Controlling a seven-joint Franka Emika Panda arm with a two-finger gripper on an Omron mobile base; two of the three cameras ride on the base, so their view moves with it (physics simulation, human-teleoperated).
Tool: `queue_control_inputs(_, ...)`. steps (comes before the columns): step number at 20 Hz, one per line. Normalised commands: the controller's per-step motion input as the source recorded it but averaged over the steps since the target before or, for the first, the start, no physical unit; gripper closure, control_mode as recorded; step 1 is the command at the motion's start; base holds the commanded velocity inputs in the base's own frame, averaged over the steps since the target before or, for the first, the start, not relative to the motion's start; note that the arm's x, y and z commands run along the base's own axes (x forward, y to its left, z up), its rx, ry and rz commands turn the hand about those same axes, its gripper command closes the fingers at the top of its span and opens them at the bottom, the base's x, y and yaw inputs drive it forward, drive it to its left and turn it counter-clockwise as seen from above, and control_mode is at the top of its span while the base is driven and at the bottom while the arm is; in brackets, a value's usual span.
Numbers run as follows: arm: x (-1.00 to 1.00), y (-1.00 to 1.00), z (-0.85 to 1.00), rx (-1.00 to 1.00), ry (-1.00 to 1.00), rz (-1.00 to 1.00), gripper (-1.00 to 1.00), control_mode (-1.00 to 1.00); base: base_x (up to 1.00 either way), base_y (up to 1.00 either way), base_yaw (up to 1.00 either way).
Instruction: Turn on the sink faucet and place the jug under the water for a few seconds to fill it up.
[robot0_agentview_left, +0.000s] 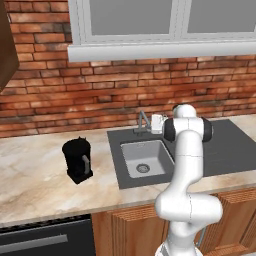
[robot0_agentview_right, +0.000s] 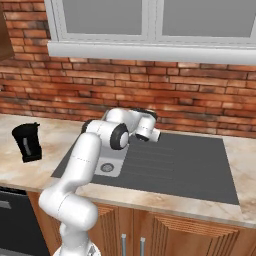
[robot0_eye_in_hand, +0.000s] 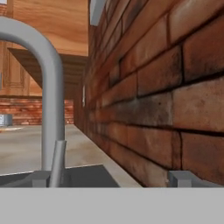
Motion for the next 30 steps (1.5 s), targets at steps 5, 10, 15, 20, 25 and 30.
queue_control_inputs(5, 0.00, 0.17, -0.07, 0.00, 0.00, 0.00, -1.00, -1.00, 0.00, 0.00, 0.00)
queue_control_inputs(10, 0.00, 0.02, -0.08, 0.00, 0.00, -0.02, 1.00, -1.00, 0.00, 0.00, 0.00)
queue_control_inputs(15, 0.00, 0.05, 0.00, 0.00, 0.00, -0.09, 1.00, -1.00, 0.00, 0.00, 0.00)
queue_control_inputs(20, 0.00, 0.00, 0.00, 0.00, 0.03, -0.22, 1.00, -1.00, 0.00, 0.00, 0.00)
queue_control_inputs(25, 0.00, 0.00, 0.00, 0.00, 0.08, -0.31, 1.00, -1.00, 0.00, 0.00, 0.00)
queue_control_inputs(30, 0.05, -0.22, 0.00, 0.01, 0.18, -0.27, 1.00, -1.00, 0.00, 0.00, 0.00)
